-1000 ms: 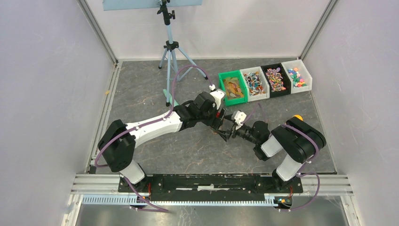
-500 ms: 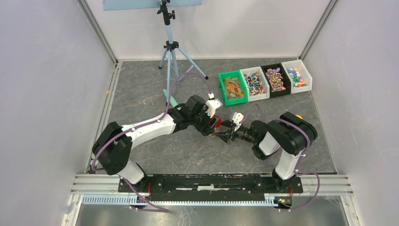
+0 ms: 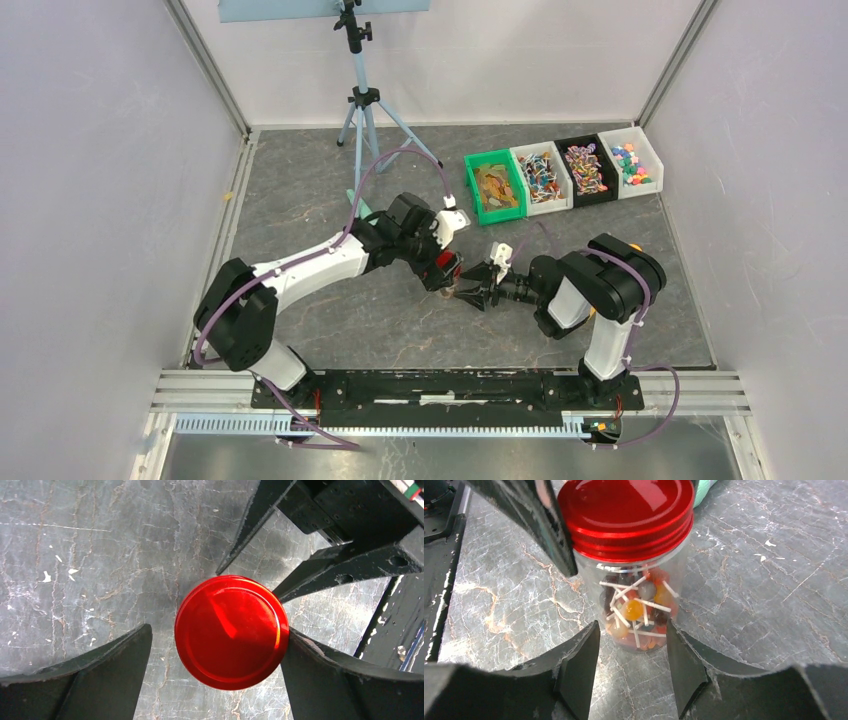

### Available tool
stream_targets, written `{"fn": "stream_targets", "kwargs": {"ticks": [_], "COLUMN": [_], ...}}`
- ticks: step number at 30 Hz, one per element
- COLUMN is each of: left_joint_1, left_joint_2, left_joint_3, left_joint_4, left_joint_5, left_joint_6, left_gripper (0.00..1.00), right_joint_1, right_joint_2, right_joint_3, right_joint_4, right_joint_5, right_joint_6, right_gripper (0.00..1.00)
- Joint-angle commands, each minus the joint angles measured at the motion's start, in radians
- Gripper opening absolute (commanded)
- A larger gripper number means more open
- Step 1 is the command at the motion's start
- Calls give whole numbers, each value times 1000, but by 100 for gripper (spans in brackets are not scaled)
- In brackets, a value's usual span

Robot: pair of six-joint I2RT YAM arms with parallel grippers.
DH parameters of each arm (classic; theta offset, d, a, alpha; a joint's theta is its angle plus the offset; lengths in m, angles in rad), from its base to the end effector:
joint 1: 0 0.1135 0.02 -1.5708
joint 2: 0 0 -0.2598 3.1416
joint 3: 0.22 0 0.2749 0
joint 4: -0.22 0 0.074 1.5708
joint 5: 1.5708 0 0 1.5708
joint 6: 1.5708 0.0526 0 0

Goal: Pack the candies
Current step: Screw the bottle lid onto the packing bottle.

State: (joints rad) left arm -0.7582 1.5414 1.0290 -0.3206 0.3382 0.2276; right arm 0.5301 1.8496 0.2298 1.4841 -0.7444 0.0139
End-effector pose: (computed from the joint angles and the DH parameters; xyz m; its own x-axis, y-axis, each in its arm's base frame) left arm 0.2485 -0.2594 0.2025 -0.3405 0.6156 -0.7107 0.9110 0.4030 -0.0874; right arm 0.1976 0.1571 0.0771 -0.1299 -0.0643 -0.9894 -0.9493 0.2961 0.1054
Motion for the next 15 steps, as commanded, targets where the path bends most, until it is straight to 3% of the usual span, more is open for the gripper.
{"fn": "stream_targets", "kwargs": {"ticks": [1, 7, 12, 15], "left_joint_1": [35, 35, 35, 34], "left_joint_2": [-41, -103, -159, -176], "left_joint_3": [40, -13, -38, -36], "left_joint_4": [-17, 41, 78, 69], "left_joint_5": [19, 19, -19, -107], "left_joint_6": [-78, -175, -217, -266], "left_gripper": [100, 100, 100, 100], "right_joint_1": [5, 7, 8, 21], "right_joint_2": [20, 31, 25, 22], "right_joint_3": [3, 10, 19, 26], "right_joint_4": [454, 472, 449, 447], "right_joint_5": [-35, -29, -3, 30], "right_joint_6": [8, 30, 47, 49], "right_gripper": [57, 59, 86, 91]}}
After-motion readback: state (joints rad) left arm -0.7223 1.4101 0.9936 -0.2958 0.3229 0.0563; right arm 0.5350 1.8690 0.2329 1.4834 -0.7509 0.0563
